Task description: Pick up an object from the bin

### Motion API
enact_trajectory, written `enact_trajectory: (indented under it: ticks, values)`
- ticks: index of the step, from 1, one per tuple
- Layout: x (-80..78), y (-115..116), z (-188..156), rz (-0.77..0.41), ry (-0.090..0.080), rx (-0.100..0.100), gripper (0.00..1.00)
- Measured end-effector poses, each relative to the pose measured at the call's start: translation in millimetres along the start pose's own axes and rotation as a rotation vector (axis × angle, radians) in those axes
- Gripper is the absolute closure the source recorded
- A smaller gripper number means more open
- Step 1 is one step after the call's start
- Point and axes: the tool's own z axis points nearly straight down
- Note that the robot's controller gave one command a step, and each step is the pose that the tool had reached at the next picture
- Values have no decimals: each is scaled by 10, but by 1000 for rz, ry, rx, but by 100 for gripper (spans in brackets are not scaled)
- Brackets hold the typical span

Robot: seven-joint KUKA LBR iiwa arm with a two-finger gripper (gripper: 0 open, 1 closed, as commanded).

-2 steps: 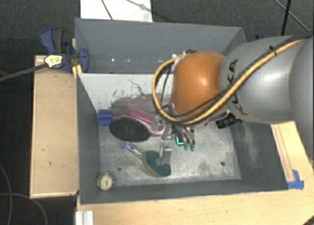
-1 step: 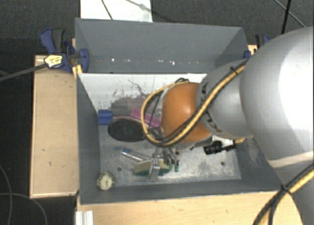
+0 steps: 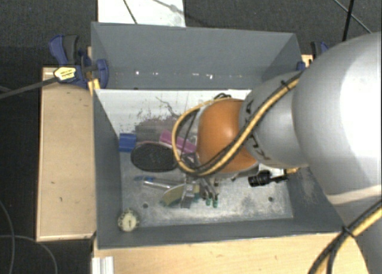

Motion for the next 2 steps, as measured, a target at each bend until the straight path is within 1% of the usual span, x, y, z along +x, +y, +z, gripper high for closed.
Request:
enact_trajectory:
  ticks: [1,2]
  values:
    - [122,102,-1217,39,-9,-4,100]
    - [44,64,-1782,22,-10,-4,100]
